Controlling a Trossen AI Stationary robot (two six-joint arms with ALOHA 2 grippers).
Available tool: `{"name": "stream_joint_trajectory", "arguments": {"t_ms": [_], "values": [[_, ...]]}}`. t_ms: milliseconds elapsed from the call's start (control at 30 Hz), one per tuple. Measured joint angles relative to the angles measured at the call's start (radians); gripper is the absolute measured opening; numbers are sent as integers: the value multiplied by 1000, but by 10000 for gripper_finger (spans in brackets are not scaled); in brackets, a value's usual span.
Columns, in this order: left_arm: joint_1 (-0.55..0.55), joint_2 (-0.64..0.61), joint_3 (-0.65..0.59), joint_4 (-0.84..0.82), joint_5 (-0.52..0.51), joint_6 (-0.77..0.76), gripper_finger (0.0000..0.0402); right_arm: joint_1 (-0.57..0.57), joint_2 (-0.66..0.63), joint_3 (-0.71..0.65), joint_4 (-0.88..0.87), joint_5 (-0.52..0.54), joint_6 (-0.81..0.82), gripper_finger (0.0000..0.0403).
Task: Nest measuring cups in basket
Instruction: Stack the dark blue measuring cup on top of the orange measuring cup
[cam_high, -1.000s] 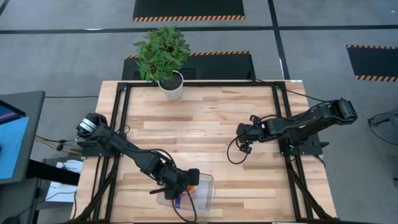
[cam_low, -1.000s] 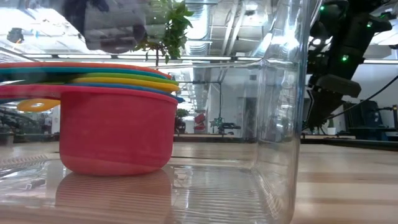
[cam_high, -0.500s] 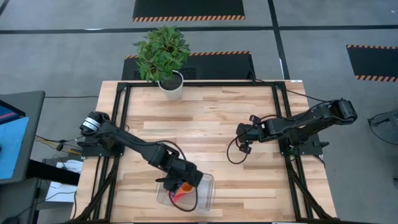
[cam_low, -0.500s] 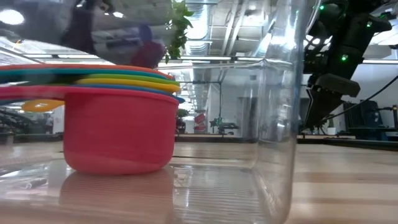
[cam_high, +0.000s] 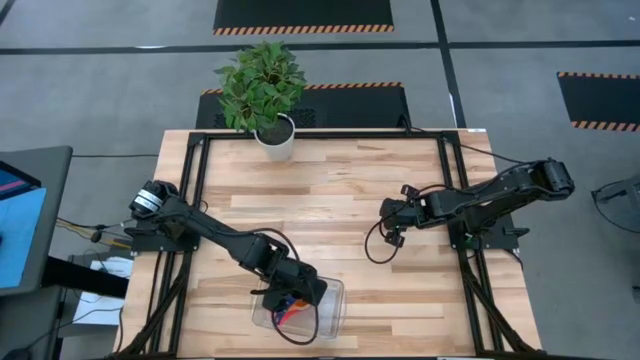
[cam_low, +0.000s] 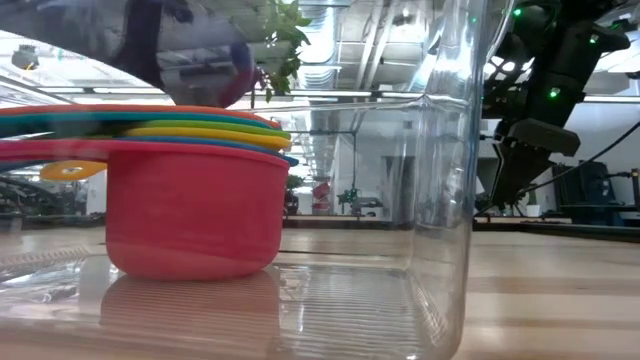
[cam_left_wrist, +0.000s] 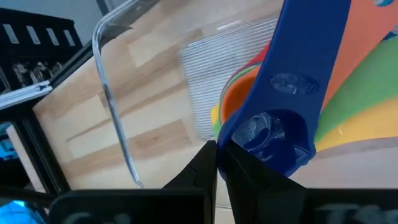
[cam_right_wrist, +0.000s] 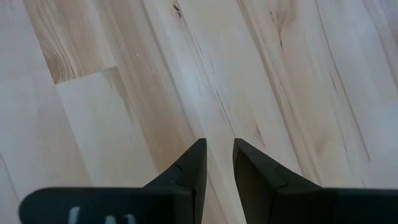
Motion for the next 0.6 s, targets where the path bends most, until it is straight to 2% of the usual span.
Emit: {"name": "stream_joint_trajectory", "arguments": {"t_ms": [200,433,600], "values": [[0,0,0,12,-11,-9,21,0,0,0,0,0,0,101],[0,0,0,13,-104,-10,19,0,0,0,0,0,0,101],[0,0,0,14,-108,-11,19,0,0,0,0,0,0,101]]}}
